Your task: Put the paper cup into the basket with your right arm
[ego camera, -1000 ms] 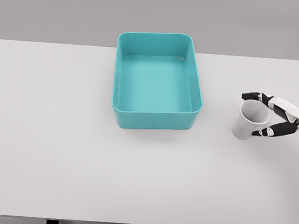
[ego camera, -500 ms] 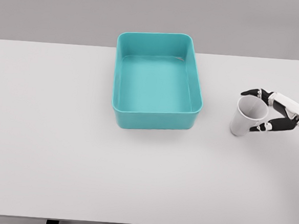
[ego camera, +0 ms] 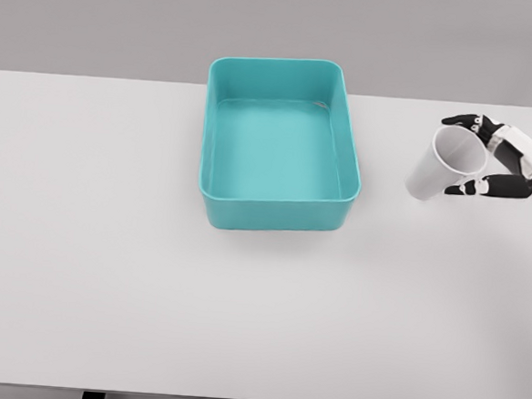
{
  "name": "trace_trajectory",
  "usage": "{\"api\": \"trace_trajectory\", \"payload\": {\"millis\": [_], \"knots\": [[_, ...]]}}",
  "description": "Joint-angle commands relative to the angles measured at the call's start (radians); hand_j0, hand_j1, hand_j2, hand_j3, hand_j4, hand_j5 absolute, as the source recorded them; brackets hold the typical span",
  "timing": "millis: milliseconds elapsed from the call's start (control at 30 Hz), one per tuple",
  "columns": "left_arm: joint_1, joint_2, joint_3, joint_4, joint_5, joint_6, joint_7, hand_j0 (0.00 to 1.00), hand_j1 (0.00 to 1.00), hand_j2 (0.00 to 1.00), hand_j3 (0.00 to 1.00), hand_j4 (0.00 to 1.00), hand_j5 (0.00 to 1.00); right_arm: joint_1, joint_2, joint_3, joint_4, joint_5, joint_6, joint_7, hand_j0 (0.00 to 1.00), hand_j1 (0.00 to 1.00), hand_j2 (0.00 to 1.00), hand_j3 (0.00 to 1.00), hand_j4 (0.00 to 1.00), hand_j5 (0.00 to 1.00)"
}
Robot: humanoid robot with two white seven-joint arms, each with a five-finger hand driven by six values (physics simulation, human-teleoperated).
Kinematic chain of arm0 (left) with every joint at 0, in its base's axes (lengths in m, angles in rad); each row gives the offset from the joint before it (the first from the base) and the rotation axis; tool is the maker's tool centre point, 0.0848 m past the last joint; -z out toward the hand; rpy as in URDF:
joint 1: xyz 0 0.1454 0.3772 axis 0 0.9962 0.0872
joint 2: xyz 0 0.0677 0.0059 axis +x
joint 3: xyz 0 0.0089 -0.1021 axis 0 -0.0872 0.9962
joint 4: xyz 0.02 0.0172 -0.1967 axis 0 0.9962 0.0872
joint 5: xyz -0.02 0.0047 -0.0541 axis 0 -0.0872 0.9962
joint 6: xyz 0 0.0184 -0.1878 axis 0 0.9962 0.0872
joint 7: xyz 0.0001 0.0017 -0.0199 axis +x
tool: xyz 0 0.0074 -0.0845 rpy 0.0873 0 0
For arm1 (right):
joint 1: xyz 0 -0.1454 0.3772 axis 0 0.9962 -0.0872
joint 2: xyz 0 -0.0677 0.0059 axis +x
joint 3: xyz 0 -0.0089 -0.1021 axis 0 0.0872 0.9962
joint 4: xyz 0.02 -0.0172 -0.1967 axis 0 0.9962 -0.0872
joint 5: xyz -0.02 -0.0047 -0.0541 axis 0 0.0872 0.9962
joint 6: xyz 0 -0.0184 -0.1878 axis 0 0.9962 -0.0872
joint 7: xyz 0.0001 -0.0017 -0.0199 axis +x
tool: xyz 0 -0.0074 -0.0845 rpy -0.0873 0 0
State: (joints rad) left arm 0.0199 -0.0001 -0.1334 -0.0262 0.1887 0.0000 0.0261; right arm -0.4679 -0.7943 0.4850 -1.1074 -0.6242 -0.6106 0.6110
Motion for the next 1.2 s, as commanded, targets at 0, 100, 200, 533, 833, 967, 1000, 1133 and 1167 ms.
{"api": "trace_trajectory", "payload": {"millis": [0, 100, 200, 533, 833, 967, 1000, 1133, 1167], "knots": [[0.000, 0.000, 0.000, 0.000, 0.000, 0.000, 0.000, 1.00, 1.00, 1.00, 1.00, 1.00, 1.00, 0.000, 0.023, -0.042, -0.002, -0.009, 0.002, 0.000, 0.70, 0.70, 0.70, 0.70, 0.70, 0.70], [0.000, 0.000, 0.000, 0.000, 0.000, 0.000, 0.000, 1.00, 1.00, 1.00, 1.00, 1.00, 1.00, -0.005, 0.035, -0.055, -0.003, -0.008, 0.002, 0.000, 0.70, 0.70, 0.70, 0.70, 0.70, 0.70], [0.000, 0.000, 0.000, 0.000, 0.000, 0.000, 0.000, 1.00, 1.00, 1.00, 1.00, 1.00, 1.00, -0.011, 0.053, -0.078, -0.006, -0.006, 0.005, 0.000, 0.70, 0.70, 0.70, 0.70, 0.70, 0.70], [0.000, 0.000, 0.000, 0.000, 0.000, 0.000, -0.002, 1.00, 1.00, 1.00, 1.00, 1.00, 1.00, -0.061, 0.147, -0.089, -0.014, -0.005, 0.006, 0.000, 0.70, 0.70, 0.70, 0.70, 0.70, 0.70], [0.000, 0.000, 0.000, 0.000, 0.000, 0.000, 0.000, 1.00, 1.00, 1.00, 1.00, 1.00, 1.00, -0.094, 0.219, -0.118, -0.015, -0.008, 0.012, 0.000, 0.70, 0.70, 0.70, 0.70, 0.70, 0.70], [0.000, 0.000, 0.000, 0.000, 0.000, 0.000, 0.000, 1.00, 1.00, 1.00, 1.00, 1.00, 1.00, -0.104, 0.257, -0.117, -0.026, -0.008, 0.014, 0.000, 0.70, 0.70, 0.70, 0.70, 0.70, 0.70], [0.000, 0.000, 0.000, 0.000, 0.000, 0.000, 0.000, 1.00, 1.00, 1.00, 1.00, 1.00, 1.00, -0.106, 0.268, -0.115, -0.028, -0.008, 0.014, 0.000, 0.71, 0.71, 0.71, 0.71, 0.71, 0.71], [0.000, 0.000, 0.000, 0.000, 0.000, 0.000, 0.000, 1.00, 1.00, 1.00, 1.00, 1.00, 1.00, -0.109, 0.285, -0.106, -0.028, -0.003, 0.015, 0.000, 0.71, 0.71, 0.71, 0.71, 0.71, 0.71], [0.000, 0.000, 0.000, 0.000, 0.000, 0.000, 0.000, 1.00, 1.00, 1.00, 1.00, 1.00, 1.00, -0.112, 0.291, -0.103, -0.028, 0.000, 0.015, 0.000, 0.71, 0.71, 0.71, 0.71, 0.71, 0.71]]}}
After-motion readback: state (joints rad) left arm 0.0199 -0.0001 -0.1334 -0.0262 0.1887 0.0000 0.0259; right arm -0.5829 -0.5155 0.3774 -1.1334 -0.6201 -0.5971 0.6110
